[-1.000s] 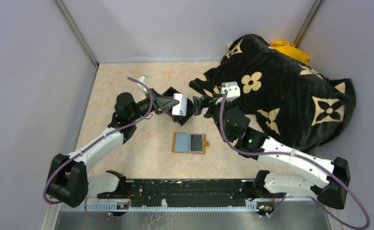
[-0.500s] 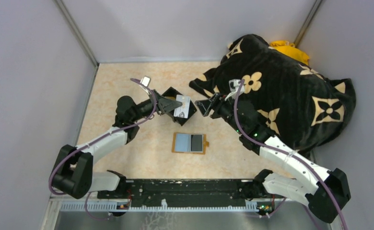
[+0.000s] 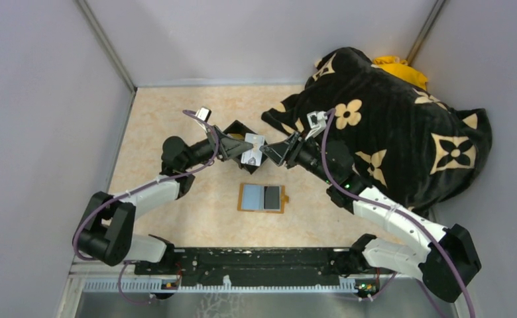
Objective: Put the credit cards into the card holder
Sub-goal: Pick up the credit card from the storage box.
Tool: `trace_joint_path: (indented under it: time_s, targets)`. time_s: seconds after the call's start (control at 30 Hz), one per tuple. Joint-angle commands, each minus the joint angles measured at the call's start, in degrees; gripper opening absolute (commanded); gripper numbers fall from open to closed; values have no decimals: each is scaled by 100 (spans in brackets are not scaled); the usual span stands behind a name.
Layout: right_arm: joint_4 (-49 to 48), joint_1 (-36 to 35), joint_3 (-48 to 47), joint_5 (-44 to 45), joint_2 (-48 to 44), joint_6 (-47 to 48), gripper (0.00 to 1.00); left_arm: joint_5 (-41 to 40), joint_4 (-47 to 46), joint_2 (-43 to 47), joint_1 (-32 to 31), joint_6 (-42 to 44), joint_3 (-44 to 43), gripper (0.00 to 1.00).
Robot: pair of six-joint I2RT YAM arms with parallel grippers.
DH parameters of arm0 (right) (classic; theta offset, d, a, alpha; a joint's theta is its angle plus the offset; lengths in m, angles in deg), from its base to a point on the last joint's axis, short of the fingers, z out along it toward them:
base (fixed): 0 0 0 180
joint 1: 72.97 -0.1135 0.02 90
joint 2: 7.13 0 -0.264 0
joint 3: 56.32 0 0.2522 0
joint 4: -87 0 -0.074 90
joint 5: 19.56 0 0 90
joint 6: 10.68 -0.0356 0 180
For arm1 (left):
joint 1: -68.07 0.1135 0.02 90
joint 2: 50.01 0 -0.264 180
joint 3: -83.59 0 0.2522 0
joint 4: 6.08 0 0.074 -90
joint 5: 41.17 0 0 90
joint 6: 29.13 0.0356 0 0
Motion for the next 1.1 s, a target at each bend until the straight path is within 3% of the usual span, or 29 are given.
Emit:
trace_joint_path:
  time_s: [0.0,0.3,0.7,0.77,0.9,1.07]
  targets:
    - [-648,64,34,-323,92,-231,43,179,-696,-103,28,-275,37,0]
    - [-828,65,152,-409,179,-309,41,214,-920,-188,28,-443,24,0]
    - [-1188,69,91,-761,544,-515,28,348,-1235,-376,31,-661,14,0]
    - [-1216,70,78,-806,583,-544,23,383,-1245,-405,28,-688,3,0]
    - [-1240,72,64,-888,635,-635,0,408,-1210,-474,29,-692,47,0]
    - [-997,70,69,-880,667,-634,0,-98,-460,-317,60,-269,323,17]
